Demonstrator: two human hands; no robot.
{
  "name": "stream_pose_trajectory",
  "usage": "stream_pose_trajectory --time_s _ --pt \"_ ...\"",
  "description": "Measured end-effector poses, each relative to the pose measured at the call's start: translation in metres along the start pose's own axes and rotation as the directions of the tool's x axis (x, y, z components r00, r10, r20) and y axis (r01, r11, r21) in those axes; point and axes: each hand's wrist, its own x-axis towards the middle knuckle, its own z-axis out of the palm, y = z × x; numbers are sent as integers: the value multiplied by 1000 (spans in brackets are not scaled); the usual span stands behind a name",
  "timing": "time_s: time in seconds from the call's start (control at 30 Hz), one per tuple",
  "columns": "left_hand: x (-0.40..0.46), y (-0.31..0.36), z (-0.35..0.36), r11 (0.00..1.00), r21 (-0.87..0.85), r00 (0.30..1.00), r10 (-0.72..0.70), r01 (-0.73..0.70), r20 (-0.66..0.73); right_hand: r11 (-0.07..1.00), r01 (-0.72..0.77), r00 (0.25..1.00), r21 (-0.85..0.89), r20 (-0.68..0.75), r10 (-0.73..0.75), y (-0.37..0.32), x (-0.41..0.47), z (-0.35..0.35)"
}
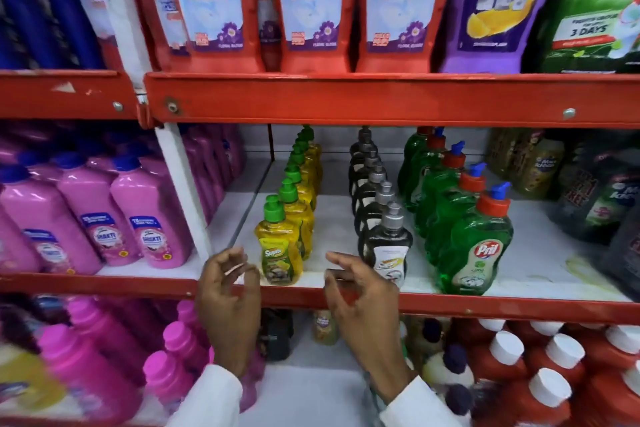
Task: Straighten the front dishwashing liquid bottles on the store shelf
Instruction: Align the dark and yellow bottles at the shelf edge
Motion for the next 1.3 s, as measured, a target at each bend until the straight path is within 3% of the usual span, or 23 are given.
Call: stream_pose_trajectory --time_s 0.07,0.2,0.3,0.6,0.87,1.2,1.3 --pt "22 -10 -7 993 120 988 -32 13 152 999 -33 993 15 116 31 -1 9 23" --pt "41 -23 -13 936 334 916 -31 -115 401 999 -15 973 -45 230 25 3 26 51" --pt "43 -21 -11 941 298 857 -16 -161 514 996 -17 973 -91 226 37 11 30 57" --pt "44 -27 -15 982 160 850 4 -104 526 985 -173 971 -26 161 175 19 28 57" --pt "46 -21 -16 963 194 819 43 -186 573 983 -180 975 -24 131 182 21 24 54" --pt "45 -19 -18 969 175 791 33 -176 611 979 -202 971 -8 132 201 20 22 52" --pt "43 -11 -20 976 180 798 -10 -124 603 979 -199 980 54 6 199 4 14 44"
